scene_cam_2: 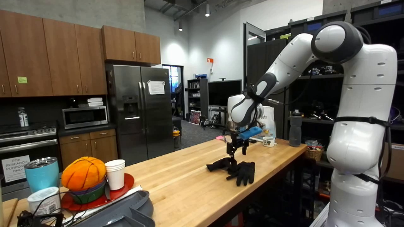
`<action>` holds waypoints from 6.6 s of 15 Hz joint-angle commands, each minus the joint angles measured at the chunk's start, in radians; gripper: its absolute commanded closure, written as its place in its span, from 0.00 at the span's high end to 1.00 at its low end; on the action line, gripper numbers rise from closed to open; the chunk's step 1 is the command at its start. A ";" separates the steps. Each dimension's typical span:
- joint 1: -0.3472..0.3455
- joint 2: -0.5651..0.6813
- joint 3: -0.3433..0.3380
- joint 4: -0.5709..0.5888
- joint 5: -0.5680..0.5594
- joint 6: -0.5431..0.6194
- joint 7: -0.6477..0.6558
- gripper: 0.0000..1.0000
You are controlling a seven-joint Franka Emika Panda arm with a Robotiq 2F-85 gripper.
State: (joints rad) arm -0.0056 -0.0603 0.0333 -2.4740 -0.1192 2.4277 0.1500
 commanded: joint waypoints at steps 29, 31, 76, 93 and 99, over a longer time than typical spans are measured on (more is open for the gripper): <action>0.012 0.014 0.005 0.043 0.020 -0.115 0.229 1.00; 0.015 0.000 0.009 0.040 0.014 -0.129 0.250 1.00; 0.031 0.167 -0.024 0.169 -0.014 -0.110 0.360 0.00; 0.040 -0.216 -0.041 0.073 0.320 -0.135 0.017 0.01; 0.072 -0.358 -0.104 0.077 0.556 -0.425 -0.290 0.01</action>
State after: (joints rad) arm 0.0369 -0.3269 -0.0197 -2.3772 0.3476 2.1317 -0.0120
